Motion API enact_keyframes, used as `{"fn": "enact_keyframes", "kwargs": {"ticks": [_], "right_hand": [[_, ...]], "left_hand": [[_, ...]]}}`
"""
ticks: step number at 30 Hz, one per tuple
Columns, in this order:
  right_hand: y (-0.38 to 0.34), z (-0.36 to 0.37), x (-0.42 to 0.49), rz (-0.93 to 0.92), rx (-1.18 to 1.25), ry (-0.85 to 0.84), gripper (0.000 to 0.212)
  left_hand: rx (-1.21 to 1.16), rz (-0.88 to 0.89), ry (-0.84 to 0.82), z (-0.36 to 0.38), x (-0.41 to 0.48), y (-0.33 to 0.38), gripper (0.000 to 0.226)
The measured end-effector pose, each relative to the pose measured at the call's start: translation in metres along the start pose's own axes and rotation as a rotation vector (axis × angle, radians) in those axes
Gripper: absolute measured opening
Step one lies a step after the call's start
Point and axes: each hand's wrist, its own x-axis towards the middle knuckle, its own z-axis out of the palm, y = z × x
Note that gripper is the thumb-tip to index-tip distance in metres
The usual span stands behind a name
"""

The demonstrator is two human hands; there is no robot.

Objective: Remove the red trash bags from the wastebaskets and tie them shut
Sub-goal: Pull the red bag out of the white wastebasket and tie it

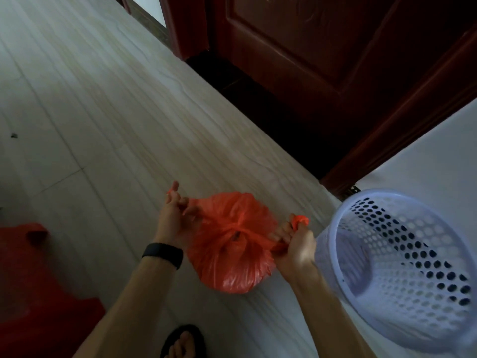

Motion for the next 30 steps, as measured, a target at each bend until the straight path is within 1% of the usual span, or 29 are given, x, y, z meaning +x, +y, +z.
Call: {"fn": "enact_keyframes", "kwargs": {"ticks": [3,6,8,11,13,15,16,19,21,22,23,24,25,26,27,28,29,30], "right_hand": [[0.002,-0.012,-0.005,0.004,-0.092,0.088,0.049],[0.006,-0.016,-0.008,0.035,-0.146,0.127,0.049],[0.006,-0.015,-0.008,0.059,-0.248,0.165,0.048],[-0.001,-0.003,-0.01,0.04,-0.404,0.184,0.035],[-0.006,0.004,-0.012,-0.007,-0.525,0.18,0.039],[-0.008,0.006,-0.014,-0.036,-0.535,0.124,0.047],[-0.008,0.003,-0.014,-0.022,-0.512,0.087,0.049],[0.001,-0.013,-0.026,0.042,-0.325,-0.073,0.044],[0.011,-0.029,-0.037,0.048,-0.245,-0.16,0.038],[0.016,-0.037,-0.042,0.026,-0.239,-0.185,0.03],[0.021,-0.047,-0.045,0.002,-0.242,-0.213,0.02],[0.027,-0.058,-0.046,-0.024,-0.274,-0.227,0.019],[0.034,-0.067,-0.044,-0.064,-0.372,-0.239,0.027],[0.041,-0.075,-0.041,-0.129,-0.538,-0.253,0.033],[0.047,-0.079,-0.039,-0.226,-0.746,-0.261,0.036],[0.053,-0.078,-0.037,-0.343,-0.971,-0.259,0.042],[0.058,-0.075,-0.034,-0.47,-1.153,-0.268,0.053],[0.062,-0.066,-0.034,-0.585,-1.275,-0.277,0.059]], "left_hand": [[0.053,-0.044,0.061,-0.022,-0.01,0.011,0.027],[0.085,-0.044,0.125,-0.031,-0.017,0.023,0.027],[0.142,-0.014,0.146,-0.033,-0.021,0.028,0.026],[0.258,0.04,0.098,-0.026,-0.032,0.031,0.023],[0.293,0.016,0.062,-0.017,-0.038,0.037,0.018],[0.306,-0.023,0.028,-0.009,-0.045,0.04,0.014],[0.322,-0.036,0.023,-0.006,-0.048,0.039,0.013],[0.315,-0.087,0.063,-0.015,-0.059,0.028,0.009],[0.193,-0.113,0.092,-0.03,-0.065,0.02,0.012],[0.153,-0.12,0.097,-0.037,-0.069,0.016,0.013],[0.156,-0.121,0.088,-0.042,-0.071,0.011,0.013],[0.194,-0.121,0.076,-0.044,-0.076,0.007,0.013],[0.282,-0.101,0.053,-0.047,-0.078,0.001,0.013],[0.4,-0.061,0.023,-0.048,-0.078,-0.003,0.012],[0.55,-0.003,-0.003,-0.051,-0.075,-0.008,0.019],[0.741,0.071,-0.023,-0.054,-0.067,-0.014,0.039],[0.977,0.15,-0.013,-0.057,-0.061,-0.017,0.061],[1.181,0.221,0.017,-0.06,-0.054,-0.021,0.073]]}}
